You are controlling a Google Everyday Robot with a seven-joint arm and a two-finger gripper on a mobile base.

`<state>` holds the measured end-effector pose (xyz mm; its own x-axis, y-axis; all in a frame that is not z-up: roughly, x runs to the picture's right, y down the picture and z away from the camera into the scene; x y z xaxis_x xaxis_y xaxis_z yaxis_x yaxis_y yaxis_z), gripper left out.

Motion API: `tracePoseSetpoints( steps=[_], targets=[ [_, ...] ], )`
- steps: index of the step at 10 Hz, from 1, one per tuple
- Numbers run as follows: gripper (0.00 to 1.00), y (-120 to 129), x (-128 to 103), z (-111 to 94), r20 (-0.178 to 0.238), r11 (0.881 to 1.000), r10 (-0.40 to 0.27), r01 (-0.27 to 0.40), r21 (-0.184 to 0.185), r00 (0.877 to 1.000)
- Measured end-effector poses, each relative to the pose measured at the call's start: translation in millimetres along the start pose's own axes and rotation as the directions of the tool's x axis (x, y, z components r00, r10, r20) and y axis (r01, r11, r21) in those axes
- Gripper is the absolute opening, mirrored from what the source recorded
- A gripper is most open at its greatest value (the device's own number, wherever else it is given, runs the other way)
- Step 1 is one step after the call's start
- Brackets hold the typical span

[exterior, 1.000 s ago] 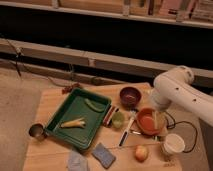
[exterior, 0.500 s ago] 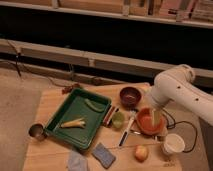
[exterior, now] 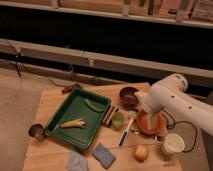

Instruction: Place towel in red bowl

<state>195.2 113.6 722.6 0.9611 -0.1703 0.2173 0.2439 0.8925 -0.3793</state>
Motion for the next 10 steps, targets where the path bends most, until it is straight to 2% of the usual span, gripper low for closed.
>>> tracePoseSetpoints(
  steps=[1, 2, 3, 4, 5, 6, 7, 8, 10],
  targets=[
    [1.0, -4.1, -4.7, 1.0, 0.005, 1.0, -0.011, 0.011, 0.002, 1.0],
    [0.95, -3.8, -8.5, 5.8, 0.011, 1.0, -0.019, 0.019, -0.001, 1.0],
    [0.86, 0.6, -9.4, 14.9, 0.017, 1.0, -0.022, 0.022, -0.005, 1.0],
    [0.82, 4.5, -6.2, 24.5, 0.017, 1.0, -0.024, 0.024, -0.006, 1.0],
    [0.81, 7.1, -5.9, 38.5, 0.024, 1.0, -0.028, 0.028, -0.008, 0.999],
    [0.86, 4.5, -4.6, 45.1, 0.028, 0.999, -0.049, 0.05, -0.008, 0.998],
    [0.94, -0.4, -1.5, 52.3, 0.036, 0.997, -0.077, 0.077, -0.009, 0.996],
    [0.96, -1.3, -1.1, 57.1, 0.04, 0.996, -0.085, 0.086, -0.013, 0.996],
    [0.93, 0.7, -7.0, 70.3, 0.051, 0.997, -0.081, 0.082, -0.015, 0.995]
  ],
)
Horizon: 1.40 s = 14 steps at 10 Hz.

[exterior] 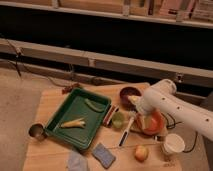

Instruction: Place towel in red bowl

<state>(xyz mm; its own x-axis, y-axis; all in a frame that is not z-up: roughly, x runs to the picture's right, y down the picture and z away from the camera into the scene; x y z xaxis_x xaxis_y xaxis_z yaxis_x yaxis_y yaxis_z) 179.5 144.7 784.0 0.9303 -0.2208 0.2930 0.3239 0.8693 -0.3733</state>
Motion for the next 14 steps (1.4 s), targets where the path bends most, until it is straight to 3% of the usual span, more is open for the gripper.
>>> tracePoseSetpoints(
  steps=[1, 5, 7, 11, 14],
  targets=[
    [0.9, 0.2, -0.8, 9.7, 0.007, 1.0, -0.002, 0.002, -0.001, 1.0],
    [0.97, -1.3, 5.7, 21.2, 0.032, 0.999, -0.043, 0.043, -0.003, 0.999],
    [0.97, 5.4, 12.7, 31.7, 0.021, 1.0, -0.016, 0.017, -0.023, 1.0],
    [0.97, -0.5, 10.1, 42.3, 0.028, 0.998, -0.052, 0.052, -0.023, 0.998],
    [0.97, 4.8, 13.5, 52.4, 0.028, 0.998, -0.041, 0.042, -0.047, 0.999]
  ],
)
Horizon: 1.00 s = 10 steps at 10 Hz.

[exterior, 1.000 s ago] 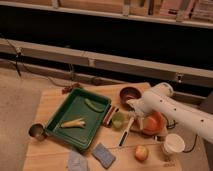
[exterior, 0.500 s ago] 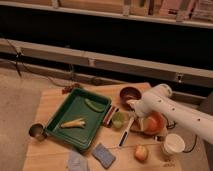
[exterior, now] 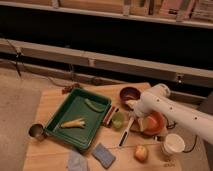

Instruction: Place towel in red bowl

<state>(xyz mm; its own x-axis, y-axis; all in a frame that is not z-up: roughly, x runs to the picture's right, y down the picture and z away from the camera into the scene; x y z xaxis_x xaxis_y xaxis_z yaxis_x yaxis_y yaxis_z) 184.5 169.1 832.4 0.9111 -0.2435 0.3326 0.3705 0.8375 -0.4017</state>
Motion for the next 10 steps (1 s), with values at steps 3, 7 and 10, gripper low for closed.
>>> tracePoseSetpoints(
  steps=[3, 7, 10],
  targets=[
    [0.97, 0.9, 1.6, 6.4, -0.002, 1.0, -0.008, 0.007, -0.012, 1.0],
    [0.97, 4.5, 6.4, 12.3, -0.003, 1.0, -0.008, 0.008, -0.026, 1.0],
    [0.97, 7.0, 6.1, 17.3, -0.005, 0.999, -0.019, 0.019, -0.041, 1.0]
  ],
)
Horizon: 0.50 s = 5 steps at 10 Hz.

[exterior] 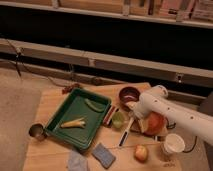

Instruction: Place towel in red bowl

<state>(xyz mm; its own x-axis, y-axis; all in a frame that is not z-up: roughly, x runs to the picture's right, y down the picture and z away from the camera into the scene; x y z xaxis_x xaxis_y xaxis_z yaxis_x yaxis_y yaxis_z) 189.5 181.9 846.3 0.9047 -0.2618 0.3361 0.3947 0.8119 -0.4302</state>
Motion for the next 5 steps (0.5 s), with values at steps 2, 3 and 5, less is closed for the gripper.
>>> tracePoseSetpoints(
  steps=[2, 3, 5],
  targets=[
    [0.86, 2.0, 1.1, 2.3, -0.005, 1.0, -0.005, 0.005, -0.008, 1.0],
    [0.74, 3.5, 2.6, 3.4, -0.01, 1.0, -0.007, 0.007, -0.012, 1.0],
    [0.53, 5.3, 2.5, 5.1, -0.013, 1.0, -0.012, 0.012, -0.021, 1.0]
  ],
)
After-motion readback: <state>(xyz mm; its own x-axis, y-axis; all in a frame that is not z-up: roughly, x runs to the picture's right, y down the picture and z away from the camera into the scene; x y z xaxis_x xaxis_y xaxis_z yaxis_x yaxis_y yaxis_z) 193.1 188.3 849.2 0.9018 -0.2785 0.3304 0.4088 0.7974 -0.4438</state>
